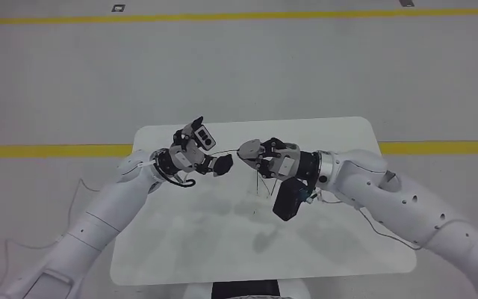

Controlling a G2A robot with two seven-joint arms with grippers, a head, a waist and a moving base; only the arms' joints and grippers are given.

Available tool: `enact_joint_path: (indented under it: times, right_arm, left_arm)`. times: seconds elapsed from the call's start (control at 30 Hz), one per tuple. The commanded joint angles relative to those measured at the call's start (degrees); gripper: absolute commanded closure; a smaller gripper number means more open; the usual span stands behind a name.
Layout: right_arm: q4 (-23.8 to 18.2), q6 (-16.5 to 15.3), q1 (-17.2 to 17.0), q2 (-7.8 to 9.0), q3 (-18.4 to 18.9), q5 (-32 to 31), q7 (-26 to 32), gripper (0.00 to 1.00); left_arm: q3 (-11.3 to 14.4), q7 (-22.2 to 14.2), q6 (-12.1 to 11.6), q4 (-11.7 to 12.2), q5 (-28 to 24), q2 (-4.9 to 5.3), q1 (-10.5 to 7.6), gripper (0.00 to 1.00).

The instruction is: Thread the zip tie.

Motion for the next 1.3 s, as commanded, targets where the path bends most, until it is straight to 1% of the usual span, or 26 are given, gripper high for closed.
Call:
enact_joint_path:
  times: [0.0,0.03,0.07,0.17,0.27,0.4,0.57,0.73,1.07,1.13,1.2,1.23,1.27]
  right_arm:
    - [0.1,-0.2,0.1,-0.16,-0.1,0.0,0.1,1.0]
    - [0.1,-0.4,0.3,-0.26,-0.2,0.0,0.3,1.0]
    - [0.1,-0.4,0.4,-0.33,-0.3,0.0,0.3,1.0]
    - [0.3,-1.0,1.0,-0.53,-0.8,0.0,0.4,1.0]
    - [0.5,-1.6,1.8,-0.69,-1.4,0.0,0.6,1.0]
    - [0.8,-2.3,3.2,-0.77,-2.5,0.0,1.4,1.0]
    - [1.3,-1.5,4.4,-0.68,-3.8,0.0,2.2,1.0]
    - [1.4,-0.7,5.5,-0.3,-4.8,0.0,3.4,1.0]
    - [1.3,-0.8,8.4,0.58,-7.9,0.0,4.5,1.0]
    - [1.3,-0.6,8.9,0.67,-8.6,0.0,4.6,1.0]
    - [1.4,-0.3,9.4,0.74,-9.2,0.0,4.6,1.0]
    - [1.5,-0.2,9.6,0.76,-9.5,0.0,4.6,1.0]
    - [1.5,-0.1,9.8,0.79,-9.8,0.0,4.6,1.0]
  left_arm:
    - [-0.1,-0.2,0.2,0.2,0.1,-0.13,0.02,0.47]
    - [-0.1,-0.5,0.5,0.3,-0.2,-0.24,0.05,0.56]
    - [-0.2,-0.6,0.6,0.4,-0.1,-0.32,0.03,0.61]
    - [-0.2,-1.1,1.2,0.8,0.3,-0.53,-0.07,0.68]
    - [-0.2,-1.5,2.2,1.1,0.1,-0.78,-0.05,0.68]
    - [-0.1,-2.0,2.7,1.5,0.5,-1.1,-0.19,0.73]
    - [0.1,-2.5,3.6,1.7,1.4,-1.45,-0.32,0.78]
    - [0.2,-2.9,4.3,1.9,2.1,-1.78,-0.44,0.78]
    - [-0.5,-2.8,5.1,2.1,3.0,-2.2,-0.32,0.79]
    - [-0.6,-2.8,5.4,2.2,3.3,-2.26,-0.29,0.81]
    - [-0.7,-2.8,5.6,2.3,3.6,-2.34,-0.29,0.86]
    - [-0.7,-2.8,5.6,2.3,3.8,-2.38,-0.32,0.91]
    - [-0.7,-2.8,5.8,2.4,3.9,-2.43,-0.34,0.92]
